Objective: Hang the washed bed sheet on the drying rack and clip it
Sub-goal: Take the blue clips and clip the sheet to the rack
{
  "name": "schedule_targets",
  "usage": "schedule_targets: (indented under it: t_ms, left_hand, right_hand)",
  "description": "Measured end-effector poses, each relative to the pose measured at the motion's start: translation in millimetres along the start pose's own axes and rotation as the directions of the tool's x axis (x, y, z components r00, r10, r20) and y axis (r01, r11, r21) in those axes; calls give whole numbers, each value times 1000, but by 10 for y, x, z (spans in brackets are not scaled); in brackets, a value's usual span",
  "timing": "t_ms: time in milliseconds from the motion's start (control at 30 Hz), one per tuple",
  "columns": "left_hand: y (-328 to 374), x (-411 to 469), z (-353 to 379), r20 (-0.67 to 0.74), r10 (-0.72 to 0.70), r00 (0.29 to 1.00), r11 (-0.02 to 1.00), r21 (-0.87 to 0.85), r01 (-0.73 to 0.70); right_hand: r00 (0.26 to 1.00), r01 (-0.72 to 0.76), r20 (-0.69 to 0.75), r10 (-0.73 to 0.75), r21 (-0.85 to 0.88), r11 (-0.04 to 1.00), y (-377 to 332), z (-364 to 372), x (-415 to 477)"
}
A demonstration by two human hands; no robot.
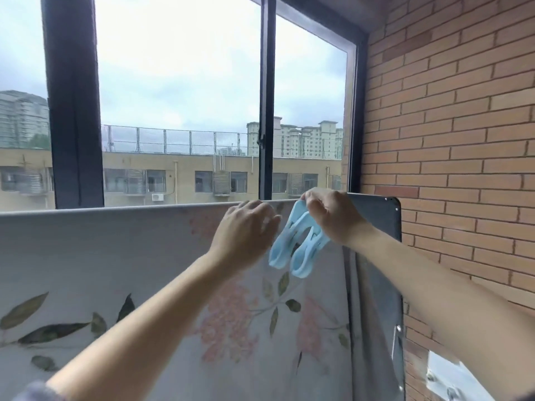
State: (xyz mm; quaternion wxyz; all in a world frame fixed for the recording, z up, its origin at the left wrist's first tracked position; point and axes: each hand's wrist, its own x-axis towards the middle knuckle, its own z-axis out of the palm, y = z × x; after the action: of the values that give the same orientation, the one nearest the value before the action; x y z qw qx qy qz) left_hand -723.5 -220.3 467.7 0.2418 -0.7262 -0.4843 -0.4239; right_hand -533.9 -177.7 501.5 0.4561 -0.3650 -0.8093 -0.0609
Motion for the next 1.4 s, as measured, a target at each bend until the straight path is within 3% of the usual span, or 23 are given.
schedule_targets:
  t_ms: [133, 267, 400, 600, 933, 1200, 1400]
  left_hand:
    - [-93, 421, 260, 21, -63, 998, 930, 364, 51]
    - [-56, 707, 472, 62, -219, 974, 819, 555, 149]
    - [-66, 775, 636, -3, -327, 945, 650, 726, 227]
    - [-98, 785, 738, -70, -315, 946, 601, 757, 256]
    - [-70, 772, 744, -128, -311, 942, 579, 760, 295]
    - [-109, 771, 768, -159, -274, 949, 589, 752, 296]
    - [-160, 768, 795, -175, -252, 952, 565, 772, 291]
  right_hand:
    - [999, 40, 25, -41, 32, 999, 369, -192, 246]
    - [996, 85, -24, -85, 0, 996, 766, -391, 595]
    - [982, 187, -32, -185, 61, 980, 1041, -492, 845]
    - [947, 303, -128, -296, 37, 952, 1267, -471, 1181]
    - [812, 497, -287, -508, -117, 860, 1337, -262, 1606]
    - [783, 589, -159, -602, -124, 799, 1451, 184, 1755]
    - [792, 588, -206, -575, 2, 809, 1458, 383, 1801]
